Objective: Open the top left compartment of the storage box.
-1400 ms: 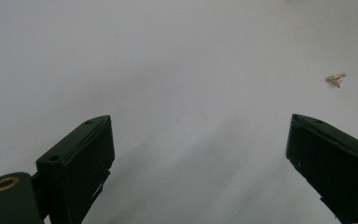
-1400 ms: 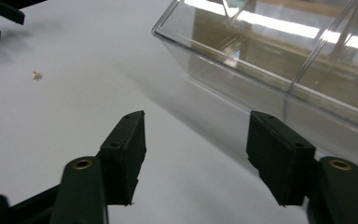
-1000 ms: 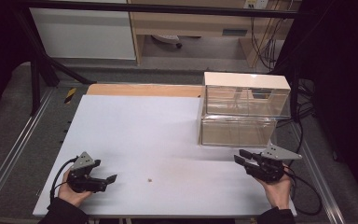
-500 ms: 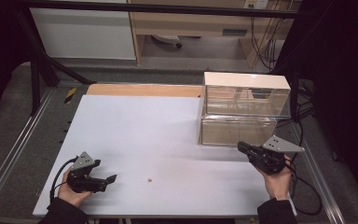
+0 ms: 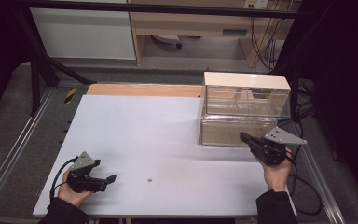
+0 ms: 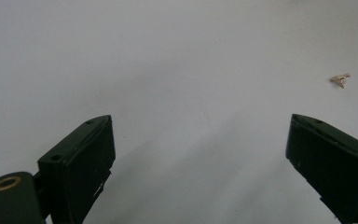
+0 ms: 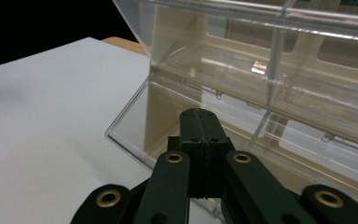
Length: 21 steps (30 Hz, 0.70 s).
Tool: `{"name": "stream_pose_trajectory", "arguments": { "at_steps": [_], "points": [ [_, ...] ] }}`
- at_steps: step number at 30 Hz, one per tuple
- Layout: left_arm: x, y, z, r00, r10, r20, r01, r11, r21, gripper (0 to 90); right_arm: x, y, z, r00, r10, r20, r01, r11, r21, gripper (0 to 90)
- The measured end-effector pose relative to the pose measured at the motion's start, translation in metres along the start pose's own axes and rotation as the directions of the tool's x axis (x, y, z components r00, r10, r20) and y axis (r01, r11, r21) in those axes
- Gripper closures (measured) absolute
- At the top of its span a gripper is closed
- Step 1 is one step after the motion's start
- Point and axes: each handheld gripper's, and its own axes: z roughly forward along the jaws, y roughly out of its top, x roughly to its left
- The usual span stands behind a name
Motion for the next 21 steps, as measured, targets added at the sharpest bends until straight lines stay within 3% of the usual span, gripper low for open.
{"name": "stream_pose_trajectory", "arguments": {
  "at_steps": [21],
  "points": [
    [0.0, 0.0, 0.0, 1.0, -0.001, -0.004, 0.001, 1.0, 0.001, 8.2, -0.015, 0.024, 0.003, 0.9959, 0.03, 0.086, -0.025, 0.998, -0.06, 90.0]
  ]
}}
